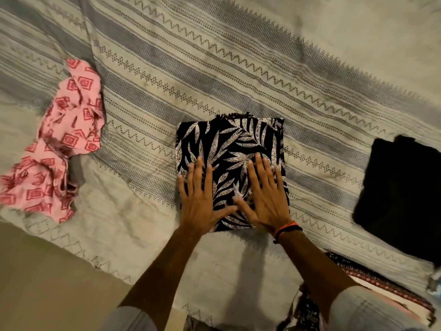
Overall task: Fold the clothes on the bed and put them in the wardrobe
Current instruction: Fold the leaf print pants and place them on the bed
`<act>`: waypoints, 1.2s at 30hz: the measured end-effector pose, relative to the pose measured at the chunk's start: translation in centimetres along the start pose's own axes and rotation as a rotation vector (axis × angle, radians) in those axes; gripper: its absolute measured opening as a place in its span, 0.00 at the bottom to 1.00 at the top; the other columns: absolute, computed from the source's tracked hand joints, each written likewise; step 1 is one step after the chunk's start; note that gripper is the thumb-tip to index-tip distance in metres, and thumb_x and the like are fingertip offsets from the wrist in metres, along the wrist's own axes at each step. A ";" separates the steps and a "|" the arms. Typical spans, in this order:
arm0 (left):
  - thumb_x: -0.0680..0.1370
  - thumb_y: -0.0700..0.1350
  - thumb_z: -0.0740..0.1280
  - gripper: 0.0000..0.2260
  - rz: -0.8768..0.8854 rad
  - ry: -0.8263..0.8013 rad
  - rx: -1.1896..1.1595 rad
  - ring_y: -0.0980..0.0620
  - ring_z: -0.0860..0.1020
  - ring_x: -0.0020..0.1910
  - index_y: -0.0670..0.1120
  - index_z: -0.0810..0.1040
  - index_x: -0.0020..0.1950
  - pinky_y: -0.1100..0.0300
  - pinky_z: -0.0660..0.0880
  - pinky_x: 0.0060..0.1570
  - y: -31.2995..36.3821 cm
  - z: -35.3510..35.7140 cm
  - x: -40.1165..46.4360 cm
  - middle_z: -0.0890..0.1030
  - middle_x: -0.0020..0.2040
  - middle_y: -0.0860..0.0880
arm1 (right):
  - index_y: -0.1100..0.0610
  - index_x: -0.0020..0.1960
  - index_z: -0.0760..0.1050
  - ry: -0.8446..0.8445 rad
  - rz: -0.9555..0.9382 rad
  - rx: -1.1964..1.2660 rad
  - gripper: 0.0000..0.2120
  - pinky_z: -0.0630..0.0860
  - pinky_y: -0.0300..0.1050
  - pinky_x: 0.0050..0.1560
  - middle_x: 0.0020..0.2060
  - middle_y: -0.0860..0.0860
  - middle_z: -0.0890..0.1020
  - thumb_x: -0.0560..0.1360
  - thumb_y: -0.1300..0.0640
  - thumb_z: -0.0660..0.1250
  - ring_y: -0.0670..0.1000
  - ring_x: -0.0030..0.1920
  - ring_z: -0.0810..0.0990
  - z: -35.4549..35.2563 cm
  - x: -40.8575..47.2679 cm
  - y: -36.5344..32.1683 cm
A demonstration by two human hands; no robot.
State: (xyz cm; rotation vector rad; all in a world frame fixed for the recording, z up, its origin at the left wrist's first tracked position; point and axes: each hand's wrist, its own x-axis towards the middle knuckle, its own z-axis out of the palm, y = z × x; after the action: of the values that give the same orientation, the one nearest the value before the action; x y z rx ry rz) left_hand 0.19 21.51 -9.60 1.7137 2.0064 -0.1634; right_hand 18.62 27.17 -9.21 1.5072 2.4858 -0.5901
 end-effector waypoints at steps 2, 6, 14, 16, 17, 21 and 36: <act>0.73 0.76 0.49 0.47 0.013 0.108 -0.029 0.43 0.42 0.79 0.46 0.47 0.81 0.37 0.47 0.75 0.1 -1.1 1.3 0.42 0.80 0.42 | 0.57 0.81 0.45 0.056 0.014 0.016 0.41 0.44 0.63 0.77 0.80 0.57 0.44 0.78 0.32 0.46 0.56 0.80 0.42 -1.0 1.6 0.2; 0.79 0.69 0.50 0.39 0.058 0.155 -0.008 0.42 0.39 0.79 0.47 0.44 0.81 0.38 0.46 0.75 0.5 -2.3 5.2 0.39 0.80 0.41 | 0.56 0.81 0.44 0.088 0.016 -0.025 0.37 0.45 0.62 0.77 0.80 0.58 0.44 0.80 0.35 0.45 0.57 0.80 0.42 -1.6 5.9 0.8; 0.79 0.69 0.49 0.39 0.005 0.158 0.069 0.41 0.40 0.79 0.48 0.43 0.81 0.36 0.42 0.74 -0.6 1.2 8.6 0.41 0.80 0.41 | 0.56 0.81 0.47 0.140 -0.030 -0.087 0.36 0.45 0.62 0.77 0.79 0.59 0.45 0.81 0.37 0.49 0.57 0.80 0.43 2.1 8.6 2.5; 0.79 0.69 0.50 0.39 0.006 0.160 0.076 0.41 0.40 0.79 0.48 0.44 0.81 0.36 0.42 0.74 -0.6 1.6 8.7 0.42 0.80 0.40 | 0.56 0.80 0.49 0.162 -0.031 -0.089 0.36 0.45 0.62 0.78 0.79 0.60 0.47 0.80 0.37 0.50 0.58 0.80 0.44 2.5 8.8 2.6; 0.79 0.69 0.50 0.39 0.007 0.161 0.076 0.41 0.40 0.79 0.48 0.44 0.81 0.36 0.42 0.74 -0.6 1.5 8.8 0.42 0.80 0.40 | 0.56 0.80 0.49 0.164 -0.030 -0.090 0.36 0.45 0.62 0.78 0.79 0.60 0.47 0.81 0.37 0.50 0.58 0.80 0.45 2.4 8.8 2.6; 0.78 0.69 0.52 0.40 0.016 0.161 0.036 0.41 0.40 0.79 0.46 0.46 0.81 0.35 0.42 0.74 -0.4 0.0 7.9 0.43 0.80 0.39 | 0.57 0.81 0.47 0.133 -0.007 -0.039 0.37 0.43 0.62 0.78 0.79 0.60 0.46 0.80 0.37 0.49 0.57 0.80 0.43 0.6 8.1 1.8; 0.79 0.65 0.52 0.35 -0.036 0.164 0.011 0.42 0.46 0.79 0.47 0.53 0.81 0.36 0.49 0.74 0.5 4.4 1.8 0.47 0.80 0.41 | 0.59 0.80 0.49 0.116 -0.024 -0.026 0.38 0.46 0.61 0.78 0.79 0.60 0.47 0.78 0.37 0.50 0.56 0.80 0.45 3.9 2.7 0.8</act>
State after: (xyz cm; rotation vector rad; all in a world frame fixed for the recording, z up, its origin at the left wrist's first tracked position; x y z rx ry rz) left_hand 1.81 21.46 -14.07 1.7488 2.1577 -0.0471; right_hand 17.87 28.05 -13.85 1.5460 2.5899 -0.4857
